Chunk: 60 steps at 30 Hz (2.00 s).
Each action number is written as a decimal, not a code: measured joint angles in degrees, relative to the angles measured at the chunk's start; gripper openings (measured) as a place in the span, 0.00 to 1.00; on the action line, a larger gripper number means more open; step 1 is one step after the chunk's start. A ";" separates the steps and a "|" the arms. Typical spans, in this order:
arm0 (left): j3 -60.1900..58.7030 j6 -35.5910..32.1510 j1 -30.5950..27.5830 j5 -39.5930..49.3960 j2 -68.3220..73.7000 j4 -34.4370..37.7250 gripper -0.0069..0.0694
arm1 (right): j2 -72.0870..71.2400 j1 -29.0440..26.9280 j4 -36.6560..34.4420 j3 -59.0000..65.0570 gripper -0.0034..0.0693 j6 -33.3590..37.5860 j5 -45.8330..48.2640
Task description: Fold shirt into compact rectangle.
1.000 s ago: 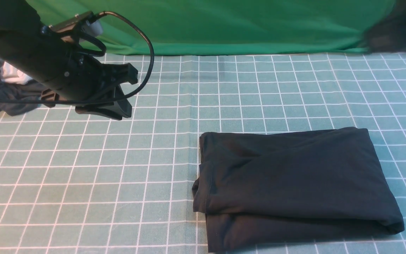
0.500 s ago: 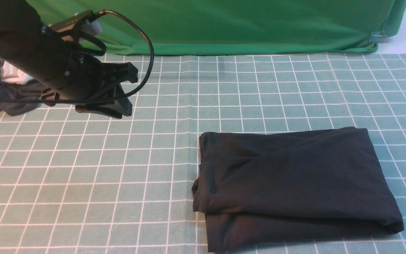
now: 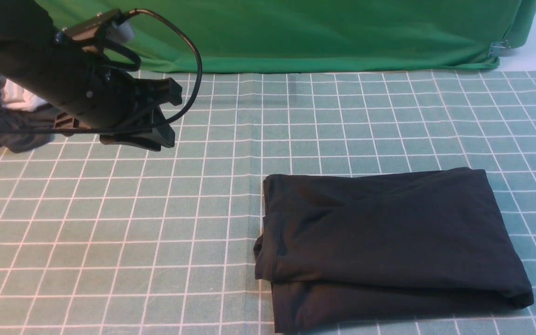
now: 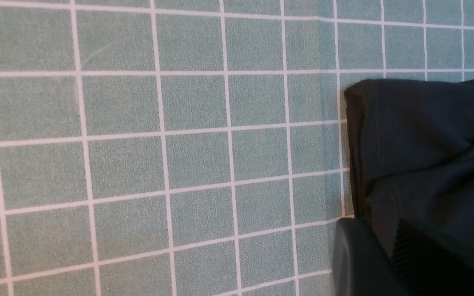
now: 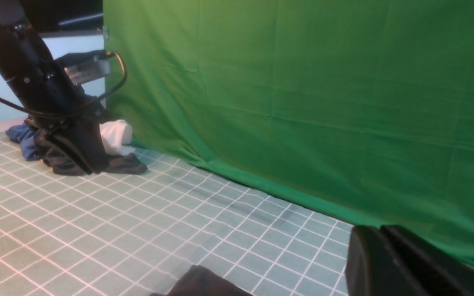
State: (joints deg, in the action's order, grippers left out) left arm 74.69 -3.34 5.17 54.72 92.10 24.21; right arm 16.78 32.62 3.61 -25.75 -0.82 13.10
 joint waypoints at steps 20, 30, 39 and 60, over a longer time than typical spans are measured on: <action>0.00 -2.41 0.00 1.30 0.00 0.92 0.24 | -2.03 -0.45 0.00 1.27 0.18 -0.04 -1.10; 0.00 -2.53 0.00 1.94 0.00 0.98 0.25 | -13.48 -18.80 -0.06 17.78 0.21 -0.04 -0.93; 0.00 -2.80 0.00 2.13 0.00 0.67 0.25 | -16.72 -28.57 1.71 26.15 0.24 -0.04 1.50; -0.62 -6.40 0.00 14.06 -21.98 -2.16 0.23 | -16.72 -28.57 2.13 26.33 0.32 -0.04 0.89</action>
State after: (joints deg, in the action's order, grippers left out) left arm 74.07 -9.74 5.17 68.79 70.11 22.06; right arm 0.06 4.06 5.74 0.58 -0.86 13.98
